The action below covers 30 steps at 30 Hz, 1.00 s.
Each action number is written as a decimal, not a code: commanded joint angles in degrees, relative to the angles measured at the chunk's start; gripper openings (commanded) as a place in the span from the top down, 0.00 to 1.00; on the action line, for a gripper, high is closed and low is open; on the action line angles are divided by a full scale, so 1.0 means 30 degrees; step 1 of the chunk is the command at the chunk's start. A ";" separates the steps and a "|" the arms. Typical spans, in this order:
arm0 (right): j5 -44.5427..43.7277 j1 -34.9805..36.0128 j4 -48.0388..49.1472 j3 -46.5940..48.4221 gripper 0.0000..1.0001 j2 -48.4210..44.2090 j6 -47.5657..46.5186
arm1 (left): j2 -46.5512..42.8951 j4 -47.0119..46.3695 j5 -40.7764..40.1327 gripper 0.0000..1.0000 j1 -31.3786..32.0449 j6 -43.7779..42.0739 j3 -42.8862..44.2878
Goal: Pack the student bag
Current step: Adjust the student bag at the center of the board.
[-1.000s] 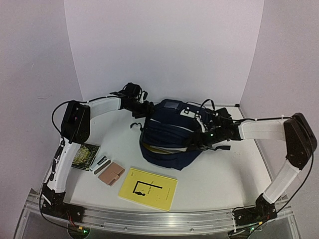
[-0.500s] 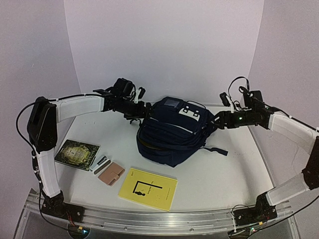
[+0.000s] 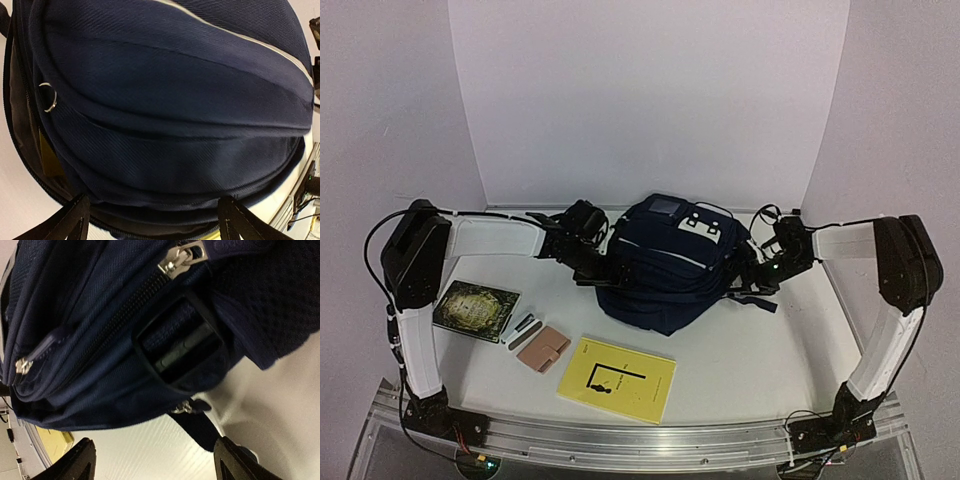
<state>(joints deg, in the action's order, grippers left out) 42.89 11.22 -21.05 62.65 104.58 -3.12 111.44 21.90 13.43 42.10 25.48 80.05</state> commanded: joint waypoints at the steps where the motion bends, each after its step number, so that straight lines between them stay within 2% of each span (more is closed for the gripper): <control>1: 0.1735 0.1669 0.2474 0.0035 0.20 0.0786 0.1539 | 0.1622 -0.1107 0.0476 0.15 -0.0725 0.0796 0.0922; 9: 0.1230 0.6094 0.4917 0.1456 0.27 0.1739 0.3384 | 0.4382 -0.1909 0.1693 0.27 -0.4008 0.0630 0.4401; 13: 0.0970 0.8555 0.5203 0.3038 0.25 0.1210 0.3741 | 0.6053 -0.0464 0.1780 0.26 -0.5481 0.0057 0.7984; 15: 0.0959 0.8712 0.5162 0.3357 0.22 0.0298 0.4016 | 0.6114 -0.0075 0.1732 0.24 -0.6037 -0.0086 0.8730; 18: 0.0510 0.7564 0.4175 0.3005 0.19 -0.1276 0.3602 | 0.4741 0.0031 0.1158 0.20 -0.6035 -0.0883 0.8189; 22: -0.0329 0.3100 0.2546 0.2708 0.17 -0.2210 0.2221 | 0.1949 -0.0681 0.0599 0.16 -0.5375 -0.1175 0.4993; 26: -0.3139 0.0114 0.2043 0.4110 0.11 -0.0764 0.1125 | 0.0124 -0.1207 -0.0099 0.13 -0.4466 -0.1246 0.2289; 30: -0.5137 -0.0780 0.2090 0.6303 0.06 0.2134 0.0363 | -0.1099 -0.1906 -0.0164 0.12 -0.4008 -0.0583 0.0018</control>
<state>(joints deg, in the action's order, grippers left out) 34.57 8.15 -12.55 76.34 103.75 1.73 113.34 20.30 15.31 28.49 22.56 85.30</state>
